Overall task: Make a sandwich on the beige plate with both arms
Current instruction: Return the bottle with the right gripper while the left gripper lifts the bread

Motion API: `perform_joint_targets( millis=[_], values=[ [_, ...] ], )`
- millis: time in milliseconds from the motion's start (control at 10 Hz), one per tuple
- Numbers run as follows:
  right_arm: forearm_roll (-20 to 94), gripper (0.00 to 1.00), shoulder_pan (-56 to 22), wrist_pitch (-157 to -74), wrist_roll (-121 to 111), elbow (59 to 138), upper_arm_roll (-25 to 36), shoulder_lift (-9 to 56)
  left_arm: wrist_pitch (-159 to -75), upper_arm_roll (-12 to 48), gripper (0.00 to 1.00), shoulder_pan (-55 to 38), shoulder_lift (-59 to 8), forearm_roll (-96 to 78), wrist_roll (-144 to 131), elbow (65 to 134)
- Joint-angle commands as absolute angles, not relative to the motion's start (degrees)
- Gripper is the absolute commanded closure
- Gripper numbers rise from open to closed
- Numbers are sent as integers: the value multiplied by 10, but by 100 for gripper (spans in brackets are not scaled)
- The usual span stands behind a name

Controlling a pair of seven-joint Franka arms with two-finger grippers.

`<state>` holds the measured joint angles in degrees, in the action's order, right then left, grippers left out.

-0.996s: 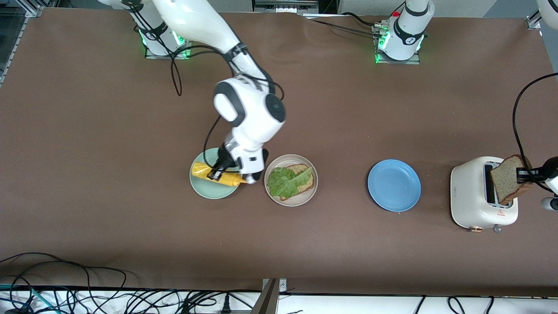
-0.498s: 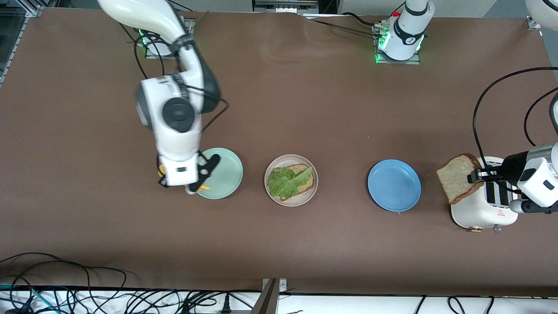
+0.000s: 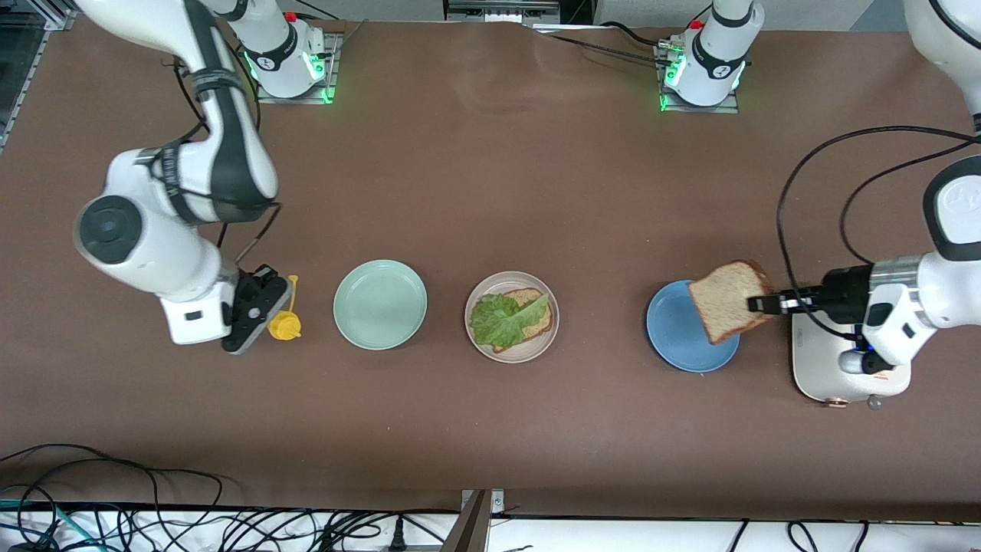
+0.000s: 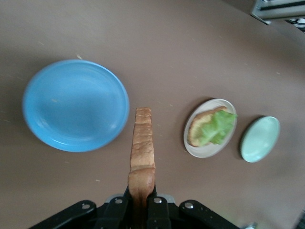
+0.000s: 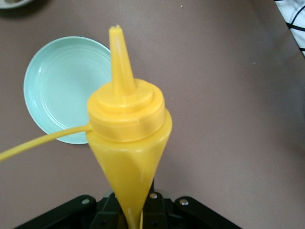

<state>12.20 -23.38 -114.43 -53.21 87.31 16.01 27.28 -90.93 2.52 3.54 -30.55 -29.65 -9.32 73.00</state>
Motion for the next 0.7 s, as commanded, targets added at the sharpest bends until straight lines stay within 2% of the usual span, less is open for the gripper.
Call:
perform_joint_targets(
  millis=[0,398,597],
  values=[
    [213,100,-187,-1154,-630,914,150,250,-918,22,100,24,-290,-358,-126,772],
    [444,100,-109,-1149,-823,976,150,253,-971,22,100,-22,-301,-425,-127,800],
    [517,100,-93,-1148,-932,1009,150,261,-1013,22,100,-39,-301,-484,-127,830]
  ],
)
